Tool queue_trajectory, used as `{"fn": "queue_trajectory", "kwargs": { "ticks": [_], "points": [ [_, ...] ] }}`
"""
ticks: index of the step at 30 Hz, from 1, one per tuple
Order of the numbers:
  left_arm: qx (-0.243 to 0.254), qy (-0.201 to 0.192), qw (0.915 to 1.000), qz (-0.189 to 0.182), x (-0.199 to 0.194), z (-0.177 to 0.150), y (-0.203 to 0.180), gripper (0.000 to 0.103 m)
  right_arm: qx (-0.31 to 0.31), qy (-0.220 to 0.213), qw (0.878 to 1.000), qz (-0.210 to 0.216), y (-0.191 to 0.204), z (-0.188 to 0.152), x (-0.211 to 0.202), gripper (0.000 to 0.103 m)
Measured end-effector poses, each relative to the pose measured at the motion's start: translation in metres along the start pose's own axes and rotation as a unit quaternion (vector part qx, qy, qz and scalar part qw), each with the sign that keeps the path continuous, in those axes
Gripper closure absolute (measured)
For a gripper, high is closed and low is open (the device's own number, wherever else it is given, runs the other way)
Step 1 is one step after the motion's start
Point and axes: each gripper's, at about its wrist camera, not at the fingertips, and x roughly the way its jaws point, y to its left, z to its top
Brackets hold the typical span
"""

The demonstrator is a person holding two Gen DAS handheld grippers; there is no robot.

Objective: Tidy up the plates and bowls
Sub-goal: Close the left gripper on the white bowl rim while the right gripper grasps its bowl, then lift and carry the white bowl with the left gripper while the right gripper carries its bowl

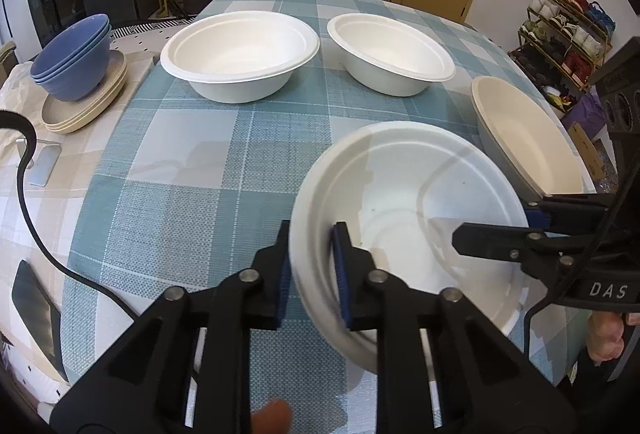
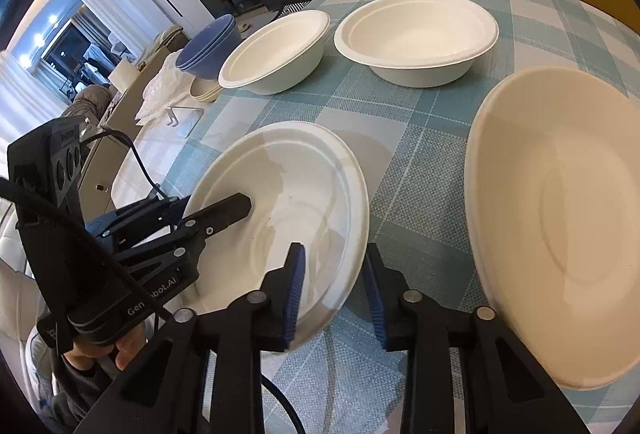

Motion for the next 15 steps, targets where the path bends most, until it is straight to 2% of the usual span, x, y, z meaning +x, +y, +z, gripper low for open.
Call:
{"fn": "queue_trajectory", "kwargs": {
  "ticks": [2,15],
  "points": [
    [0.0,-0.002,1.0,0.0,0.0,0.0,-0.001,0.089,-0.002,-0.004,1.0,-0.003,0.002,0.001,-0.001,0.079],
    [-0.026,-0.017,0.9995,0.002,-0.02,0.014,0.015,0.09,-0.028,-0.021,0.999,-0.02,0.026,0.023,-0.01,0.08]
  ]
}}
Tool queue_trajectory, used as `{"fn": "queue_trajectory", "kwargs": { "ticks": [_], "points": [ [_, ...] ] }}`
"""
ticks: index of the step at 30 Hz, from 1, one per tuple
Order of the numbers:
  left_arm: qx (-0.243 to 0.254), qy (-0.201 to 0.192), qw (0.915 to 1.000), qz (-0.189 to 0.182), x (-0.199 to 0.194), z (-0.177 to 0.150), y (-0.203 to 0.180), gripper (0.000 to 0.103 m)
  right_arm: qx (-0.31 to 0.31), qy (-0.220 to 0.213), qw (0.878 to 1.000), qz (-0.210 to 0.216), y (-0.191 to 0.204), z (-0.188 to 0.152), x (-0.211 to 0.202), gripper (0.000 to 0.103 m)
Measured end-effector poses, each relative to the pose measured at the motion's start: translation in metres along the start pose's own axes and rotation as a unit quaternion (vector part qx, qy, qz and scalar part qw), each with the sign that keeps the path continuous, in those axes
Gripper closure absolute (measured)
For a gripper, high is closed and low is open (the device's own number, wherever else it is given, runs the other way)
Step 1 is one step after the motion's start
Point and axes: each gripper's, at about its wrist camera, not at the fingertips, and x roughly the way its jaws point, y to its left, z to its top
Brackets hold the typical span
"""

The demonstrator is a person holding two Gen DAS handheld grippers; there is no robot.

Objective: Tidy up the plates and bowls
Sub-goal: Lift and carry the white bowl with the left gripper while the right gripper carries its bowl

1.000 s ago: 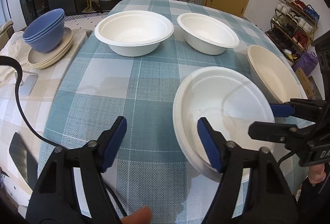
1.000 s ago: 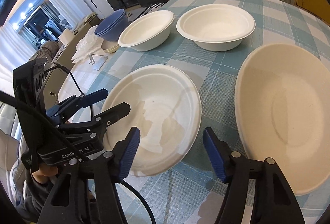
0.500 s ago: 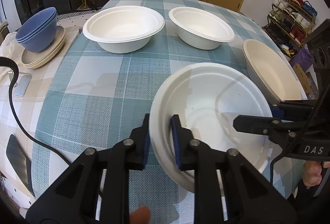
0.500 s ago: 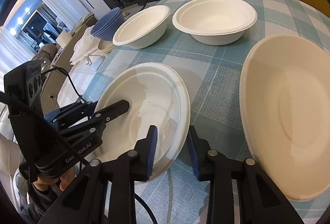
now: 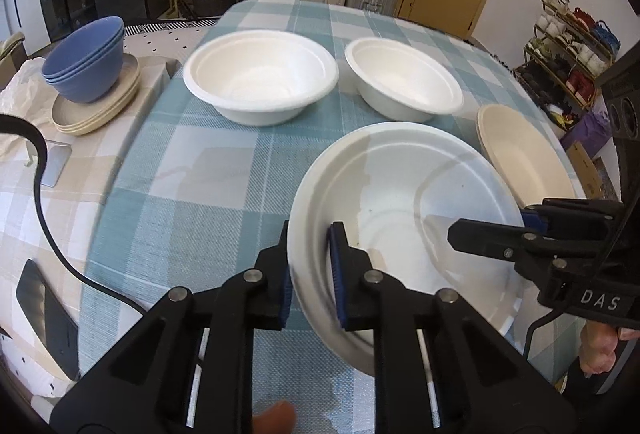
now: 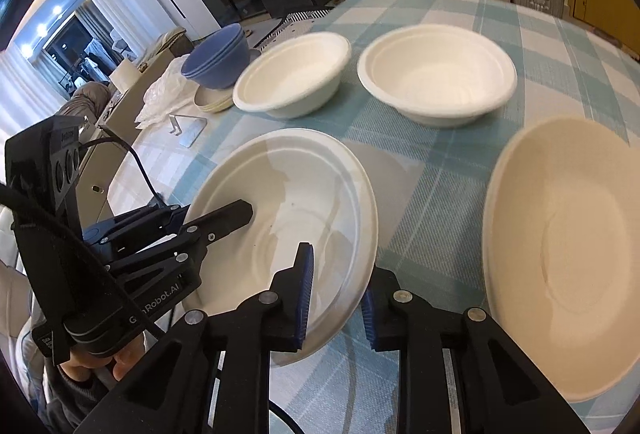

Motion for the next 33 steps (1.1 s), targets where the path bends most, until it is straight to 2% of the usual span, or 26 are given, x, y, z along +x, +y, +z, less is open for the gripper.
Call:
{"fn": "queue_trajectory", "kwargs": {
  "ticks": [22,33],
  "points": [
    [-0.037,-0.043,0.9978,0.034,-0.041,0.055,0.039,0.089,-0.036,-0.02,0.999,-0.006,0.043,0.076,-0.005,0.08],
    [-0.049,-0.05,0.9966,0.043,-0.031,0.092,0.052,0.088,-0.042,-0.029,0.999,-0.008,0.043,0.118,0.001,0.08]
  ]
}}
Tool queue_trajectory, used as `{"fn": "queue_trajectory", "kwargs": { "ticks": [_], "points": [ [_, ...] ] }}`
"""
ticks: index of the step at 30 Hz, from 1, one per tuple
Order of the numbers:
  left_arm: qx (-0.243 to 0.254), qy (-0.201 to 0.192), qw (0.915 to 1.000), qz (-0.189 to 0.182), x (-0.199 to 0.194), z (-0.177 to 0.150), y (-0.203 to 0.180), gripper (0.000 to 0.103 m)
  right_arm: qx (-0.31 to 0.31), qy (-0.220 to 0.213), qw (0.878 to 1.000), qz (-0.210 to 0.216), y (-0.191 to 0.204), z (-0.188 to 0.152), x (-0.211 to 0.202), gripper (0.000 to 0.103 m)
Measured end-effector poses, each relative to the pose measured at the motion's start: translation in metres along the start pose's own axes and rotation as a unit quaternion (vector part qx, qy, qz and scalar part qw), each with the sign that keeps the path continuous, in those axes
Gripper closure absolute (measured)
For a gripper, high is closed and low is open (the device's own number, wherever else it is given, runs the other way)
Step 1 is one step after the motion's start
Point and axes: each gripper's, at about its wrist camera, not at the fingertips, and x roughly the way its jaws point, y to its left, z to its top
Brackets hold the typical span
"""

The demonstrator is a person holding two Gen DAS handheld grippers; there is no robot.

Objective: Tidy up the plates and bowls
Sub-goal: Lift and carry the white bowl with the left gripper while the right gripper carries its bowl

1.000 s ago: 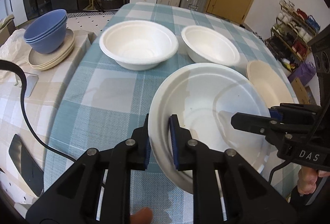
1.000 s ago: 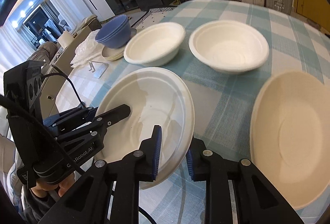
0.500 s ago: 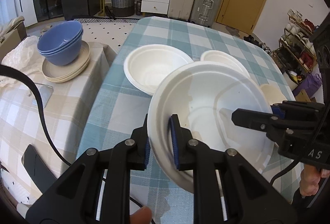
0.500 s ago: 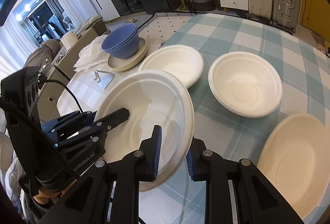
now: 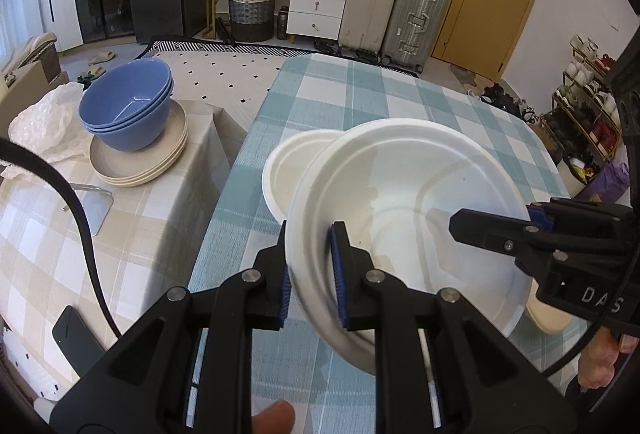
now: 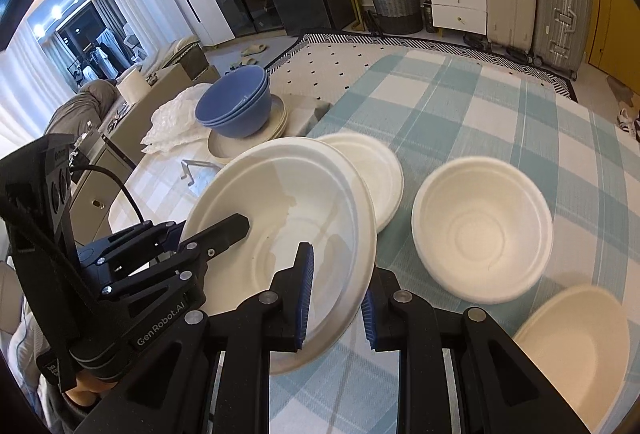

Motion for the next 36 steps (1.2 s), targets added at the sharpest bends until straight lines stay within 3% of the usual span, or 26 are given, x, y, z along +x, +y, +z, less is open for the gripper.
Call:
{"fn": "queue_trajectory", "kwargs": {
  "ticks": [23,36],
  "points": [
    [-0.003,0.006,0.9991,0.043,0.068,0.055,0.012,0.088,0.009,0.021,1.0,0.01,-0.03,0.06,0.06,0.08],
    [-0.008,0.025,0.9981,0.055,0.106,0.051,0.023,0.088,0.017,0.045,0.999,0.014,-0.043,0.061,0.101,0.08]
  ]
}}
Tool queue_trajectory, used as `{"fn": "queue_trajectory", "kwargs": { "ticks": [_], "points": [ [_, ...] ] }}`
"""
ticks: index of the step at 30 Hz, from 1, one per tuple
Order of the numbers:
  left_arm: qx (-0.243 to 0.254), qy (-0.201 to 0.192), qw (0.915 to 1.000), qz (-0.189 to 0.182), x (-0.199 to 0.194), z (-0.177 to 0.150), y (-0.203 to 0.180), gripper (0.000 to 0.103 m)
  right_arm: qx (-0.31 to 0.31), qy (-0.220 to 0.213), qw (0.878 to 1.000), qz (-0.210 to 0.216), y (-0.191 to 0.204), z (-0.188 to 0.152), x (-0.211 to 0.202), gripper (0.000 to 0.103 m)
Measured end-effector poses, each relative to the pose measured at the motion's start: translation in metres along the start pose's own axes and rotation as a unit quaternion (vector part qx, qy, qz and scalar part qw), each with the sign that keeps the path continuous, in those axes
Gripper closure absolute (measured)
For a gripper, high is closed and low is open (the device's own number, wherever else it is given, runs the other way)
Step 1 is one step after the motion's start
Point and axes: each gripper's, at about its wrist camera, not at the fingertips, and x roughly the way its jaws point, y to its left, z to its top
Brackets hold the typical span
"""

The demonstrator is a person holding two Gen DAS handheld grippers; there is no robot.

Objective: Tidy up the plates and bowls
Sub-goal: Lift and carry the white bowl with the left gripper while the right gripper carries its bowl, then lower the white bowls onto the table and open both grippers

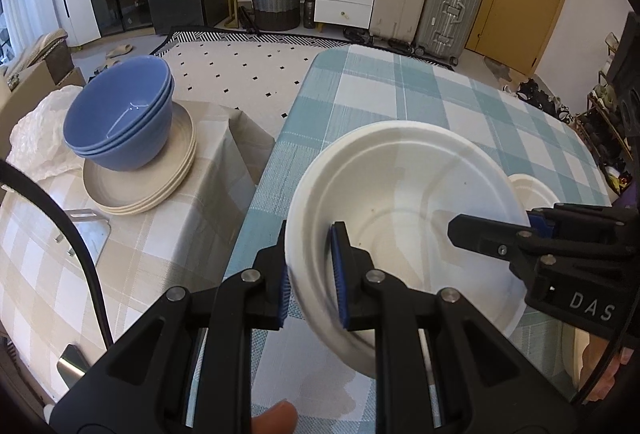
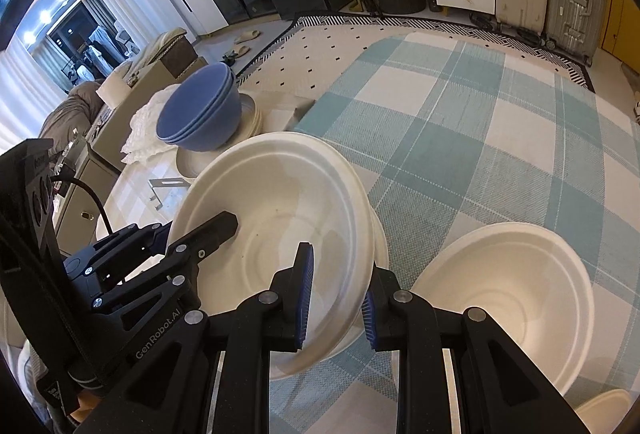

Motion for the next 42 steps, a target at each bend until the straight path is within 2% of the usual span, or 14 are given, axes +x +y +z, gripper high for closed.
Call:
{"fn": "queue_trajectory", "kwargs": {
  "ticks": [5,17,19,21,22,23,24,26,32,36,39,42],
  "points": [
    [0.001,0.002,1.0,0.005,0.007,-0.003,0.002,0.088,-0.002,0.008,1.0,-0.002,-0.001,-0.001,0.011,0.08],
    [-0.004,0.003,1.0,-0.003,0.006,-0.007,0.006,0.086,-0.003,0.007,1.0,-0.016,0.001,-0.003,0.008,0.078],
    [-0.005,0.005,1.0,0.0,0.006,-0.007,0.007,0.078,-0.001,0.006,1.0,-0.017,0.0,-0.004,0.006,0.078],
    [-0.01,0.004,0.9999,-0.002,0.006,-0.007,0.01,0.056,0.0,0.004,1.0,-0.021,-0.001,-0.004,0.005,0.073],
    [-0.013,0.003,0.9999,-0.004,0.004,-0.007,0.011,0.049,0.001,0.002,1.0,-0.023,-0.002,-0.004,0.003,0.07],
    [-0.017,0.001,0.9998,-0.005,0.003,-0.007,0.012,0.035,0.002,0.0,1.0,-0.025,-0.003,-0.004,0.002,0.066],
    [-0.019,-0.001,0.9998,-0.005,0.001,-0.007,0.013,0.03,0.002,-0.002,1.0,-0.026,-0.003,-0.005,0.0,0.064],
    [-0.021,-0.002,0.9998,-0.004,-0.001,-0.007,0.014,0.03,0.004,-0.006,1.0,-0.027,-0.004,-0.005,-0.003,0.055],
    [-0.027,0.003,0.9996,-0.004,-0.003,-0.007,0.016,0.028,0.002,-0.011,1.0,-0.026,-0.003,-0.005,-0.011,0.044],
    [-0.024,0.004,0.9997,0.0,-0.005,-0.008,0.015,0.027,0.0,-0.018,0.999,-0.029,0.0,-0.004,-0.018,0.044],
    [-0.025,0.004,0.9997,0.0,-0.006,-0.009,0.015,0.027,-0.006,-0.027,0.999,-0.043,0.002,-0.004,-0.025,0.035],
    [-0.025,0.004,0.9997,-0.002,-0.008,-0.01,0.014,0.026,-0.01,-0.032,0.998,-0.05,0.002,-0.004,-0.03,0.034]
  ]
}}
